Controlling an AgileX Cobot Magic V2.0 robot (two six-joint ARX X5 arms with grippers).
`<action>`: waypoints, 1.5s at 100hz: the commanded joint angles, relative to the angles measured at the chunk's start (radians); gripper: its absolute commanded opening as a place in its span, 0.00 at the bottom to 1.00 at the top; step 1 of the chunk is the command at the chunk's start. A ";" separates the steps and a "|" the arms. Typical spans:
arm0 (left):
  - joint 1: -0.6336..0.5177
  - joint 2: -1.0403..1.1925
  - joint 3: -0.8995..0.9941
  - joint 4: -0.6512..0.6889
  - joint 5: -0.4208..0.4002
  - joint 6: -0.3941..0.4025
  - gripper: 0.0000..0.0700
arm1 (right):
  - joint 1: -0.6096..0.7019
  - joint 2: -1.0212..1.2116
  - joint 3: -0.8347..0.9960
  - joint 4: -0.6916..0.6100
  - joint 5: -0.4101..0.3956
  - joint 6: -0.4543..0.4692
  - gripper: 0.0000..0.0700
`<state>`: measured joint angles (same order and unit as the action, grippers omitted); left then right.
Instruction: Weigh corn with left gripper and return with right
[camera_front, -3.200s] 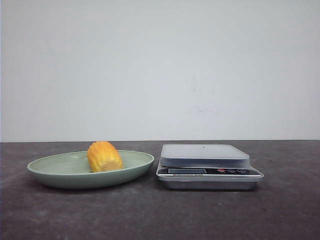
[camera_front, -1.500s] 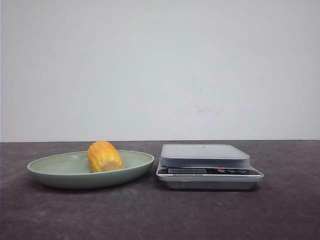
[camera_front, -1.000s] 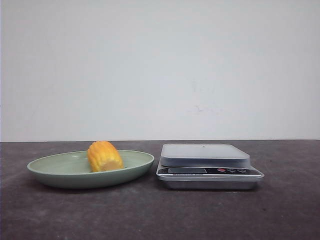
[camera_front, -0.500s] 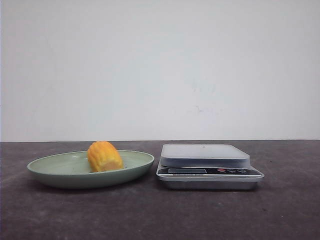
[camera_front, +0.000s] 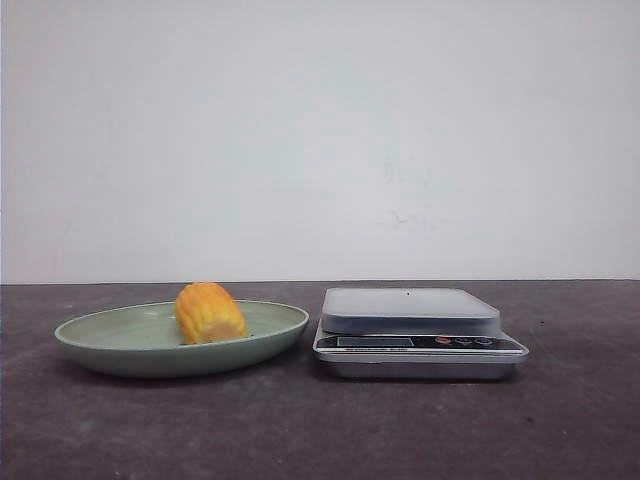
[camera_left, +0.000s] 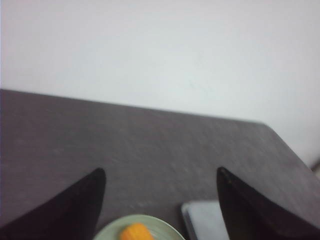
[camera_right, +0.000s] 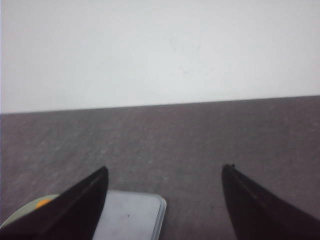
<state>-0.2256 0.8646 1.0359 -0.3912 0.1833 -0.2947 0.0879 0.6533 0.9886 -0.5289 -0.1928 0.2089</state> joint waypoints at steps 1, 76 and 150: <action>-0.048 0.060 0.016 0.003 -0.040 0.022 0.61 | 0.011 0.015 0.031 -0.007 -0.013 -0.012 0.65; -0.337 0.735 0.016 0.095 -0.267 -0.025 0.62 | 0.037 0.025 0.047 -0.052 -0.018 -0.019 0.65; -0.355 0.809 0.016 0.070 -0.270 -0.057 0.02 | 0.037 0.025 0.047 -0.068 -0.016 -0.020 0.65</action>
<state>-0.5713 1.6894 1.0359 -0.3241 -0.0822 -0.3557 0.1226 0.6746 1.0145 -0.5964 -0.2089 0.2050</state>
